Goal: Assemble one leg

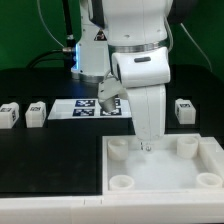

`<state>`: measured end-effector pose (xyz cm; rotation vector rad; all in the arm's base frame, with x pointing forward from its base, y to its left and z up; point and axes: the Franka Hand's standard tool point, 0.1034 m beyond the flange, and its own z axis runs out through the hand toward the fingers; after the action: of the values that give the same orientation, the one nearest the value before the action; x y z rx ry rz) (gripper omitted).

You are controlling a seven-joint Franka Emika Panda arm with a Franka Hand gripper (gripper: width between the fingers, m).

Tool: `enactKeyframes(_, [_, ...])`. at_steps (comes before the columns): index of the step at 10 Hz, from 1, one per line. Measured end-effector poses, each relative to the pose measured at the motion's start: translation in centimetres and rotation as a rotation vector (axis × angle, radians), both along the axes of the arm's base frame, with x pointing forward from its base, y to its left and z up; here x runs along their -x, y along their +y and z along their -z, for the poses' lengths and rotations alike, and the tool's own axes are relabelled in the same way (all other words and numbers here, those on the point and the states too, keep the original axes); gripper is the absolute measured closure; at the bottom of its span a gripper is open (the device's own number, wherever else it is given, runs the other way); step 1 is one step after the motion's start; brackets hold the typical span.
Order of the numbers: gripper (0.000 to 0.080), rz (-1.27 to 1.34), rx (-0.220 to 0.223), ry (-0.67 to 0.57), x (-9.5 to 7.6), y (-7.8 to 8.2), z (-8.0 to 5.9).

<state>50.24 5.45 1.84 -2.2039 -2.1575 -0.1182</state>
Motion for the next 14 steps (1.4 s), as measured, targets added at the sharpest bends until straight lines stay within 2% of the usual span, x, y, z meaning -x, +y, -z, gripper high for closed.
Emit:
enactKeyframes(3, [0.015,0.001,0.0,0.0,0.0,-0.1,0.0])
enactKeyframes(4, [0.015,0.004,0.003,-0.01,-0.3,-0.3,-0.6])
enactKeyframes(6, [0.015,0.137,0.016,-0.056,-0.9,-0.3,-4.2])
enactKeyframes(7, [0.015,0.173,0.02,-0.083,-0.4,0.1,-5.9])
enactKeyframes(8, [0.015,0.204,0.017,-0.081,0.2,0.2,-6.1])
enactKeyframes(9, [0.015,0.274,0.003,-0.062,0.3,-0.1,-5.5])
enactKeyframes(12, [0.015,0.638,-0.022,-0.026,0.4,0.2,-5.5])
enactKeyframes(13, [0.015,0.813,-0.043,-0.014,1.3,1.7,-5.3])
enactKeyframes(14, [0.015,1.031,-0.057,0.038,3.2,4.4,-4.8])
